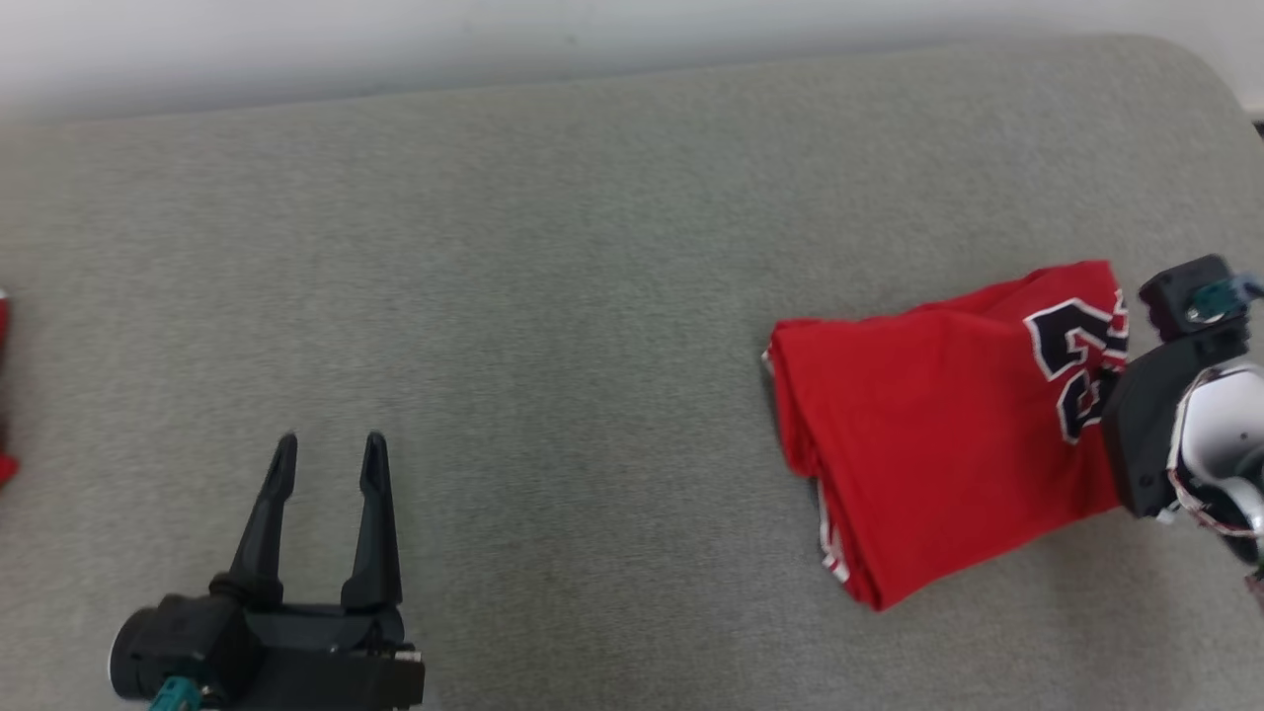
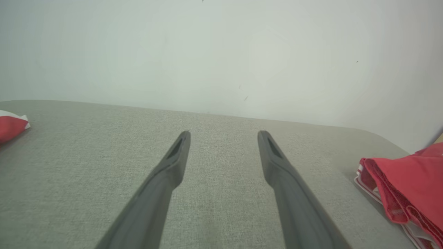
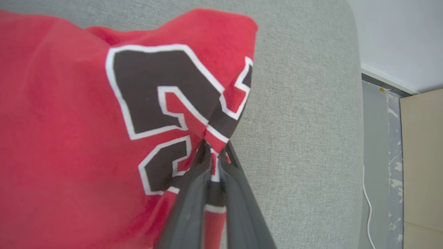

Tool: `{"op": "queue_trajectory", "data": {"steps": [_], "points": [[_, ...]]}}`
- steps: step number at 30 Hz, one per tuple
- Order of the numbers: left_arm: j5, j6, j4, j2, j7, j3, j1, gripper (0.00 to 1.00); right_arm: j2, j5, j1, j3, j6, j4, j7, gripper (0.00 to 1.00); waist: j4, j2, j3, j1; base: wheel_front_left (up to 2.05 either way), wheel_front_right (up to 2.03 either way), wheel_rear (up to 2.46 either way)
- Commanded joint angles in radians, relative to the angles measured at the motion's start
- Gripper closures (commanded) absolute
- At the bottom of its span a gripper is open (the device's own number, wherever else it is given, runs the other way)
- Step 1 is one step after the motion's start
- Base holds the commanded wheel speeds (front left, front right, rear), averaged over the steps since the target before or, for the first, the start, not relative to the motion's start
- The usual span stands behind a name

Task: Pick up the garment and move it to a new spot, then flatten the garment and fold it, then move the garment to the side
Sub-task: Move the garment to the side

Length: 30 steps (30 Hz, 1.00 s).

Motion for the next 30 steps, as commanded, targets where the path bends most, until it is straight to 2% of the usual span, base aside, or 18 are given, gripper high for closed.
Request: {"op": "queue_trajectory", "data": {"steps": [1,8,20,25,27,30], "points": [[0.026,-0.004,-0.019,0.004,-0.003,0.002,-0.028,0.0,-0.018,0.009,-0.026,0.004,-0.003,0.017,-0.021,1.0,-0.098,-0.0001,0.086,-0.0001,0.0,0.0,0.0],[0.071,-0.006,-0.084,0.041,-0.003,-0.011,-0.071,0.0,-0.064,0.029,-0.14,-0.004,-0.003,0.127,-0.163,1.0,-0.182,-0.0001,0.17,-0.0001,0.0,0.0,0.0],[0.076,-0.007,-0.09,0.124,-0.003,-0.008,-0.097,0.0,-0.062,0.011,-0.292,-0.014,-0.003,0.299,-0.369,1.0,-0.277,-0.0001,0.278,-0.0001,0.0,0.0,0.0],[0.072,-0.007,-0.092,0.147,-0.002,-0.007,-0.1,0.0,-0.069,0.015,-0.337,-0.005,-0.003,0.349,-0.425,1.0,-0.297,-0.0001,0.293,-0.0001,0.0,0.0,0.0],[0.073,-0.007,-0.093,0.151,-0.002,-0.011,-0.098,0.0,-0.048,0.051,-0.344,0.02,-0.003,0.352,-0.437,1.0,-0.303,-0.0001,0.294,-0.0001,0.0,0.0,0.0],[0.072,-0.007,-0.094,0.155,-0.001,-0.016,-0.099,0.0,-0.069,0.047,-0.373,0.061,-0.003,0.363,-0.463,1.0,-0.305,-0.0001,0.3,-0.0001,0.0,0.0,0.0]]}}
